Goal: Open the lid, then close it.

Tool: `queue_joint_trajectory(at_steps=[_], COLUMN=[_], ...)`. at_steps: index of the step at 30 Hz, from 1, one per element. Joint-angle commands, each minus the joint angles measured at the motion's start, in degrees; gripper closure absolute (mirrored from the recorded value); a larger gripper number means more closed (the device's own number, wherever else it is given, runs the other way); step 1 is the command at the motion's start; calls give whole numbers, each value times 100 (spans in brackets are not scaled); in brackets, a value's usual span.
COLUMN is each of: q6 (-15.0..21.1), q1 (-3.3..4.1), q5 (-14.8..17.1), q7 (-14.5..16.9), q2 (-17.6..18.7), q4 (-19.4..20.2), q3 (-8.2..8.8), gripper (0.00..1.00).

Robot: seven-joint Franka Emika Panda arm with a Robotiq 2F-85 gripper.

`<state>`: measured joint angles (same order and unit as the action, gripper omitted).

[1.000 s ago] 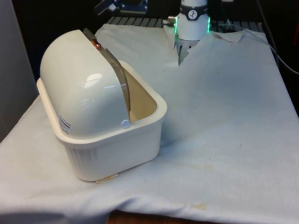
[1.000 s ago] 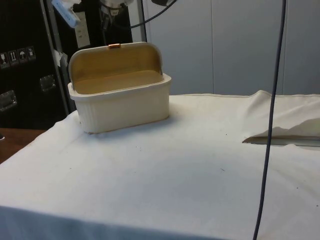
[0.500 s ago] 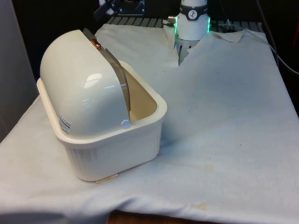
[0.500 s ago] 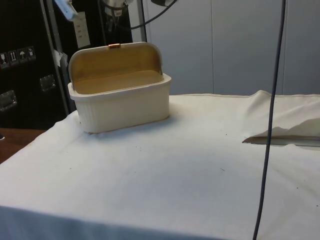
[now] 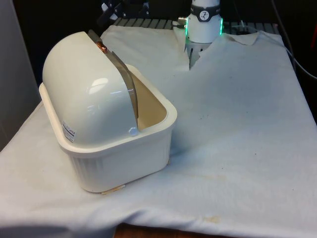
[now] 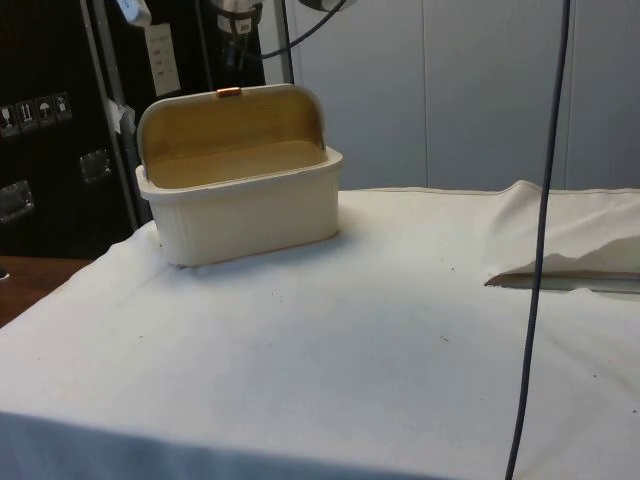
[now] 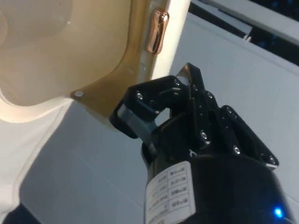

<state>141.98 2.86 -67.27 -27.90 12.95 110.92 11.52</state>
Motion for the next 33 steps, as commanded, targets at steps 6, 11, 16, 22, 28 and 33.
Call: queue_joint_trajectory(at_steps=[6,11,16,22,28,33], q6=[69,80,126,195,206,183], q1=[-46,-57,-74,-86,-92,-92], q5=[413,642,745,945,1444,1793], q7=[447,728,871,1077,1524,1862], q2=[74,155,212,275,298,327], q4=[-86,-246,-338,-384,-395,-430], q3=[6,29,57,80,74,80], gripper=[100,100,100,100,100,100])
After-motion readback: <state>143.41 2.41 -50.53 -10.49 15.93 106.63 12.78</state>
